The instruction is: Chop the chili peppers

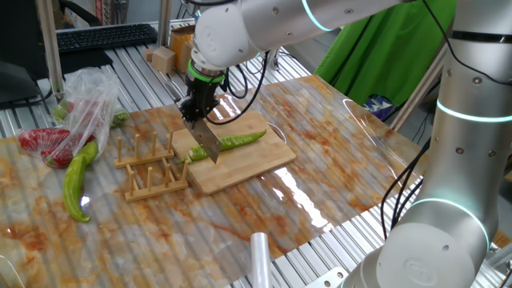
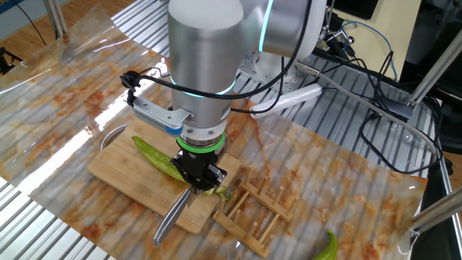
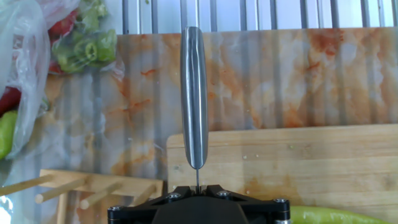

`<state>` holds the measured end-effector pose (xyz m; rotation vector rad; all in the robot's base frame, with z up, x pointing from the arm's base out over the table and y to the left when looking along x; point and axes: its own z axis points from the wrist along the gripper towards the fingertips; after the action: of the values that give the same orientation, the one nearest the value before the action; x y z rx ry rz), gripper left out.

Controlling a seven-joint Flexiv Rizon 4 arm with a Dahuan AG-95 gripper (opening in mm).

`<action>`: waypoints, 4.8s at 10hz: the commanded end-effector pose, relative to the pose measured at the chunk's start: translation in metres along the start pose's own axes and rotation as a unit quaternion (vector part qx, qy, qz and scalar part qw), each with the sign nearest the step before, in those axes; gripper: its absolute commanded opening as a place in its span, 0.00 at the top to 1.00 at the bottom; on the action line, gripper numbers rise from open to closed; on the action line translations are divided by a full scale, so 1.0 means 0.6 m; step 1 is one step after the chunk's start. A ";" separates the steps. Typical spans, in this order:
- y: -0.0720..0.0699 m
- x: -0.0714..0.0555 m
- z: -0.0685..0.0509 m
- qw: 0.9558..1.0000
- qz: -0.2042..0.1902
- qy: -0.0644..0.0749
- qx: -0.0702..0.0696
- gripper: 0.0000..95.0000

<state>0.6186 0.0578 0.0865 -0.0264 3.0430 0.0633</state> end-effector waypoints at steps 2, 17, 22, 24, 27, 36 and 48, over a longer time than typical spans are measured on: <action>0.001 0.002 -0.001 1.000 -0.003 0.001 -0.002 1.00; 0.014 -0.001 0.081 1.000 -0.006 -0.015 0.008 1.00; 0.018 0.002 0.094 1.000 0.002 -0.022 0.009 1.00; 0.018 0.003 0.073 1.000 0.006 -0.025 0.012 1.00; 0.018 0.004 0.061 1.000 0.007 -0.028 0.009 1.00; 0.018 0.006 0.068 0.999 0.004 -0.043 0.014 1.00; 0.027 0.006 0.051 0.999 0.017 -0.041 0.009 1.00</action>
<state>0.6166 0.0762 0.0586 0.0264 2.9726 0.0507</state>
